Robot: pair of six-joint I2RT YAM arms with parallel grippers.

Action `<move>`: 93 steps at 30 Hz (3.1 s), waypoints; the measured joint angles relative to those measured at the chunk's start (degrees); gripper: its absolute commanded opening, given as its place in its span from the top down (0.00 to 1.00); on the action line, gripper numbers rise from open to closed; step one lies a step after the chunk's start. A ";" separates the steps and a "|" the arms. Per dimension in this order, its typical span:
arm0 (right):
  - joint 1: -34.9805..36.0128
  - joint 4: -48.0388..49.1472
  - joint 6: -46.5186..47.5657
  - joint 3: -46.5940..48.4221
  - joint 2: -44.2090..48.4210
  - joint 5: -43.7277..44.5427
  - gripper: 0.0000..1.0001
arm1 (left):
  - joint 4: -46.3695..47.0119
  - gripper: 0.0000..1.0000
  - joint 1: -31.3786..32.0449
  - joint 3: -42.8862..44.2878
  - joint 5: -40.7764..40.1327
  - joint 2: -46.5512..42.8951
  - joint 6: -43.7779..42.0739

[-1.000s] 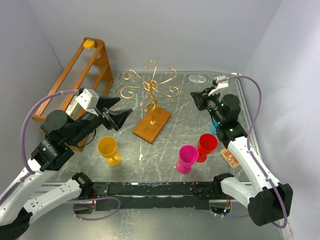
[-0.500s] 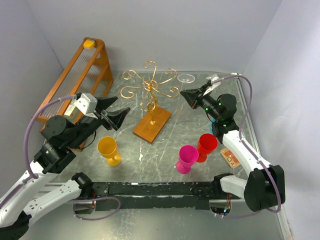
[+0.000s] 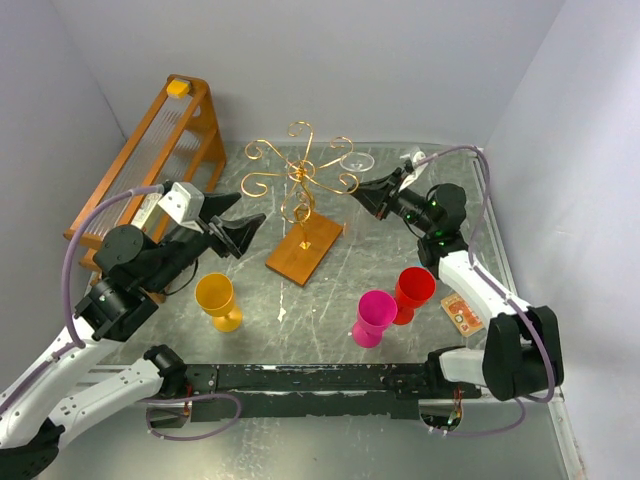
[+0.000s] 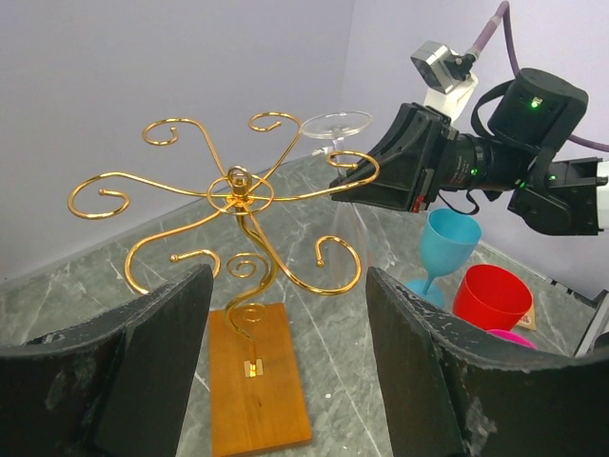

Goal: Place the wine glass upside down on the wine glass rack

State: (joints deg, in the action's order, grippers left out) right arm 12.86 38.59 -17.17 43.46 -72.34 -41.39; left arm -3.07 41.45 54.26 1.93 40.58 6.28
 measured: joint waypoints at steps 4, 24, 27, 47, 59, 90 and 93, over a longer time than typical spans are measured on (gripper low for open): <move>-0.02 1.55 -1.42 1.55 -2.56 -2.62 1.00 | -0.04 0.24 0.00 0.04 0.00 0.22 0.15; 2.05 4.46 -5.22 7.65 -9.68 -14.60 1.00 | -0.31 0.23 0.00 0.22 -0.55 0.09 0.09; 2.23 2.47 -4.20 7.65 -8.98 -15.85 1.00 | -0.44 0.23 0.00 0.22 -0.81 0.11 0.09; 2.25 -2.12 -1.05 1.99 1.77 -10.95 1.00 | -1.79 0.24 0.00 0.44 -0.87 0.37 0.24; 2.54 -0.02 -3.04 0.31 1.81 -5.44 1.00 | -2.91 0.24 0.00 0.46 -0.87 0.04 0.63; 2.58 4.68 -6.38 -4.61 1.84 1.97 0.98 | -3.21 0.24 0.00 0.46 -1.55 -0.57 1.27; 2.62 4.28 -5.90 -2.51 0.04 1.14 0.86 | -3.21 0.23 0.00 0.46 -1.75 -0.68 1.51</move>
State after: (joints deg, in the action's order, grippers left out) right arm 15.49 42.87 -23.07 40.95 -72.29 -40.25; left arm -6.28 41.45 54.72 0.19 39.90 7.79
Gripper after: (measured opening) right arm 0.072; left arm 0.764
